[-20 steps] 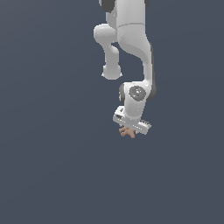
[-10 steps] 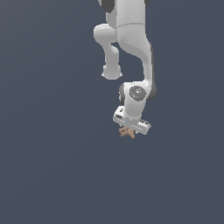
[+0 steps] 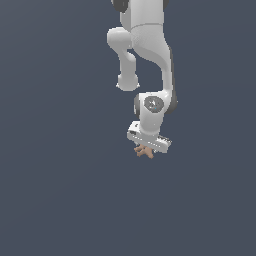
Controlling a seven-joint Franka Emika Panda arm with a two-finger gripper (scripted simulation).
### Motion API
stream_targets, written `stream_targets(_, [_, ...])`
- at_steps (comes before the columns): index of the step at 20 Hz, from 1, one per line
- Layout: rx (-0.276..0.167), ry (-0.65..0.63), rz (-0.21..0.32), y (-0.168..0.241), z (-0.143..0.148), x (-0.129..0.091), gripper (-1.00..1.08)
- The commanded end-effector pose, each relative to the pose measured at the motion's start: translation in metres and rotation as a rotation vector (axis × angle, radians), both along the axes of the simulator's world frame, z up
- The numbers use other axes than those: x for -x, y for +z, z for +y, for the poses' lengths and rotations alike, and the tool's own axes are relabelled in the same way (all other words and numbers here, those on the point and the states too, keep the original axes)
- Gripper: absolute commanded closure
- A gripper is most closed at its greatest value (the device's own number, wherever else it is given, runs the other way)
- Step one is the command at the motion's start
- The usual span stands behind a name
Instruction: Pick up the object and move it to a goal position.
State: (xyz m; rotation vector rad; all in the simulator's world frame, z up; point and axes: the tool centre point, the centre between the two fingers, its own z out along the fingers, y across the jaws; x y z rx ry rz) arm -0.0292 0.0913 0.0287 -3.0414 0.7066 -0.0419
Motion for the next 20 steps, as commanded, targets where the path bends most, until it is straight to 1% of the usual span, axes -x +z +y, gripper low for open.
stream_targets(1, [-0.006, 0.014, -0.018, 0.006, -0.006, -0.004, 1.08])
stream_targets(6, [-0.025, 0.056, -0.065, 0.024, -0.022, -0.015, 1.08])
stream_targets(20, [-0.09, 0.2, -0.227, 0.085, -0.075, -0.052, 1.08])
